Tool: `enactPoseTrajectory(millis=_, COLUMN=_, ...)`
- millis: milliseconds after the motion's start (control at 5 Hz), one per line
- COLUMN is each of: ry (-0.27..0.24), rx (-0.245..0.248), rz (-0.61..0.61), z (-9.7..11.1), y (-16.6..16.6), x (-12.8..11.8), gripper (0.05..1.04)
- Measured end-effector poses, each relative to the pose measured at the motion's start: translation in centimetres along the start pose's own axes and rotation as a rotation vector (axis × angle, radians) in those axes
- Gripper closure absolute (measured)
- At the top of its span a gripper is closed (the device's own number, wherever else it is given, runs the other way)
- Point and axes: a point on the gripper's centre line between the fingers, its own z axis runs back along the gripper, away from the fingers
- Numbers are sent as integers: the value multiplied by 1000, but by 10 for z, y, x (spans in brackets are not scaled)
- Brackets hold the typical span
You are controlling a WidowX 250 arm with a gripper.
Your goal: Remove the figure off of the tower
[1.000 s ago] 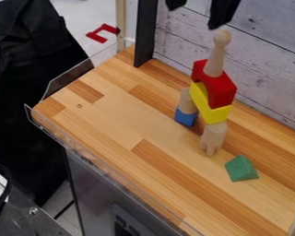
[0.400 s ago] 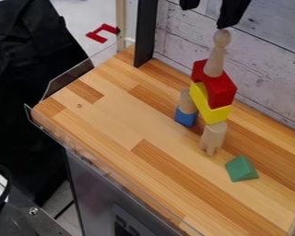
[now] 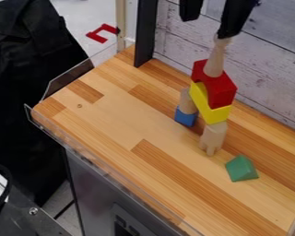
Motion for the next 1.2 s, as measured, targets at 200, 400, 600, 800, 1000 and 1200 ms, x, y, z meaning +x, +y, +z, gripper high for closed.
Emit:
enactPoseTrajectory(millis=200, ry=-8, rx=-25, rz=-10, z=-1, y=-4, x=1, gripper=83)
enactPoseTrajectory(millis=400, ry=2, rx=-28, rz=-15, z=-10, y=-3, x=7, gripper=83)
enactPoseTrajectory(millis=600, ry=15, rx=-30, rz=-19, z=-17, y=-1, x=12, gripper=83)
enactPoseTrajectory(millis=800, ry=13, rx=-32, rz=-21, z=-22, y=0, x=20, gripper=132)
enactPoseTrajectory(millis=1000, ry=-27, rx=-36, rz=-10, z=-21, y=2, x=26, gripper=421)
enactPoseTrajectory(millis=1200, ry=-24, rx=-37, rz=4, z=-21, y=3, x=25, gripper=687)
